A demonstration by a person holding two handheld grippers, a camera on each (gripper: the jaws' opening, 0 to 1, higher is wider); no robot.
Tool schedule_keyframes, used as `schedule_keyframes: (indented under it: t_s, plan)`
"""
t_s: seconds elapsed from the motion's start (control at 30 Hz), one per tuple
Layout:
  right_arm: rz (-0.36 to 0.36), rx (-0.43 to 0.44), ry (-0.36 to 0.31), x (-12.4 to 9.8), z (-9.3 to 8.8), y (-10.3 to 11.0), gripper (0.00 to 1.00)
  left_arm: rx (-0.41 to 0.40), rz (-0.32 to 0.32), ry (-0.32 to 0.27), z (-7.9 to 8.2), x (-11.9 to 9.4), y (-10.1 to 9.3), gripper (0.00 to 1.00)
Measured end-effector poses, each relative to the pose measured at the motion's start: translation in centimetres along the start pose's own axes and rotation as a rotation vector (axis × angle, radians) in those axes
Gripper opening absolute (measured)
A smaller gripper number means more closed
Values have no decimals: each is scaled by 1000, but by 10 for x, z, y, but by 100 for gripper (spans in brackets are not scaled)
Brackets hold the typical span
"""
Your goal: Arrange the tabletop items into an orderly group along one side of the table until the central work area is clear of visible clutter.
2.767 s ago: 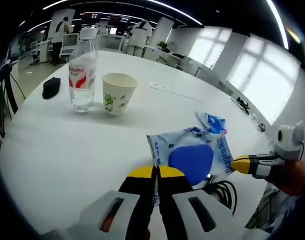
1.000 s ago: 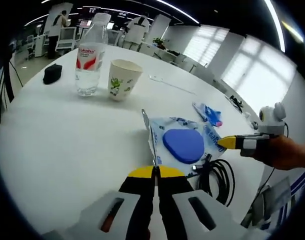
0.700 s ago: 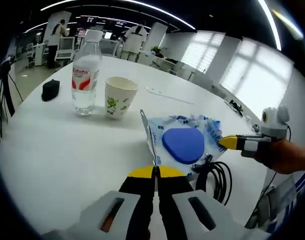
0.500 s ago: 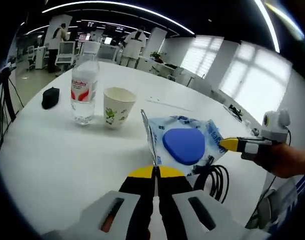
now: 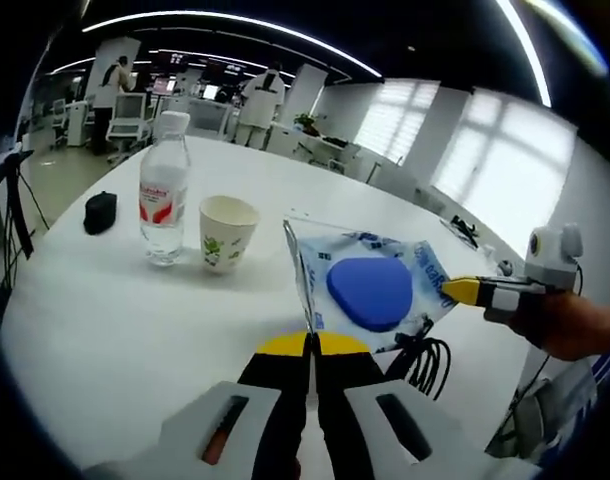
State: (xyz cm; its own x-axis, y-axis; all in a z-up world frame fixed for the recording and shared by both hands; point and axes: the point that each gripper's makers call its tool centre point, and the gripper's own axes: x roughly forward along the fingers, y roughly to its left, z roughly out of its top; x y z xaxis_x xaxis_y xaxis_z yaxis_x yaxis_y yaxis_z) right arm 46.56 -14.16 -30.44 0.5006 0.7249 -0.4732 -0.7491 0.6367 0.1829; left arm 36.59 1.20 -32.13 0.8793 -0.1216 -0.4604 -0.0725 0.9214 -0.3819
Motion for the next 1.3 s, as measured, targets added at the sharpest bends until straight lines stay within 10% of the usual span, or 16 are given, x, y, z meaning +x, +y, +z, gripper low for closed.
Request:
schedule_keyframes:
  t_s: [0.57, 1.3]
  plan:
    - [-6, 5, -43, -43, -2, 13, 0, 23, -10, -48, 15, -27, -20, 0]
    - [-41, 53, -49, -74, -21, 14, 0, 47, -17, -35, -4, -44, -37, 0]
